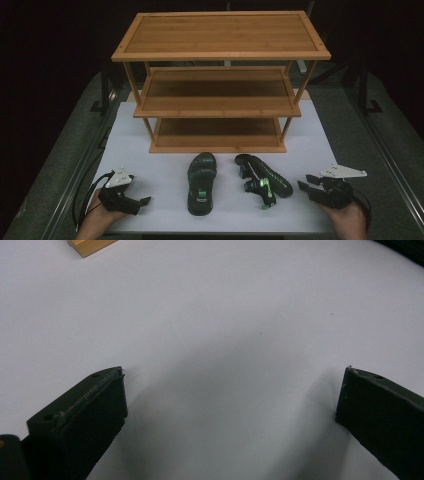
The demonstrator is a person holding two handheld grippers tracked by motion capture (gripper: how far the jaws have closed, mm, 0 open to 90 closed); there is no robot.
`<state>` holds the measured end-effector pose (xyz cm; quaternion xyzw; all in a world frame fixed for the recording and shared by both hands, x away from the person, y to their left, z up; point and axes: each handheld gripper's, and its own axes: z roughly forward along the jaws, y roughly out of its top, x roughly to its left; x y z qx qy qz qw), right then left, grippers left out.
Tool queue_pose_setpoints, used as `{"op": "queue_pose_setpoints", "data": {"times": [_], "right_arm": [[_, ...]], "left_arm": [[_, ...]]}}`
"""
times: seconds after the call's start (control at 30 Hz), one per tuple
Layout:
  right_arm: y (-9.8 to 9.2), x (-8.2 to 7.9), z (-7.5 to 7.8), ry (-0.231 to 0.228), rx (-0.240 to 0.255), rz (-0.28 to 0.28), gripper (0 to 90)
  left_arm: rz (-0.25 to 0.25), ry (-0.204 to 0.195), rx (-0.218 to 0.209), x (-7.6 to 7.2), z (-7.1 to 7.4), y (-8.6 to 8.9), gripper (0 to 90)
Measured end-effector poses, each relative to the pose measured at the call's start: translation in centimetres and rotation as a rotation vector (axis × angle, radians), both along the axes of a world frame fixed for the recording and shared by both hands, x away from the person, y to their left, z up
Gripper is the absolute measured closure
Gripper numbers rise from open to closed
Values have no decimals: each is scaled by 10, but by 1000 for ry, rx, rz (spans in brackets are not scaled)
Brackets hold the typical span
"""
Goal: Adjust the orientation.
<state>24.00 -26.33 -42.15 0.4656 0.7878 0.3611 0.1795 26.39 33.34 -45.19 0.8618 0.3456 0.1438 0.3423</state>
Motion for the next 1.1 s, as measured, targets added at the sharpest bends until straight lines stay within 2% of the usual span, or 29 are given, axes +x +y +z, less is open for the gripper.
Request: {"op": "queue_pose_setpoints", "data": {"times": [0.03,0.07,0.1,0.13,0.17,0.27,0.33,0.37,0.53,0.83,1.07,1.1], "right_arm": [[3,-1,8,-11,3,25,773],[4,-1,11,-16,6,33,825],[4,-1,11,-16,6,33,825],[6,-1,14,-19,10,39,867],[10,1,23,-42,34,74,895],[17,3,33,-55,46,127,896],[20,4,37,-58,48,144,896],[28,8,43,-66,73,177,896],[45,16,49,-61,91,226,896],[74,27,44,-26,73,300,897],[80,30,35,-7,62,305,897],[80,30,35,-4,72,305,897]], "left_arm": [[-1,0,1,0,0,0,0],[-1,0,1,0,0,0,0],[-1,0,1,0,0,0,0],[-1,0,1,0,0,0,0],[0,-1,1,0,0,0,0],[0,-2,0,0,0,0,0],[0,-3,1,0,0,0,0],[-1,-2,0,0,0,0,0],[1,-4,-2,0,0,0,0],[0,-4,-1,0,0,0,0],[0,-2,0,0,0,0,0],[0,-2,0,0,0,0,0]]}}
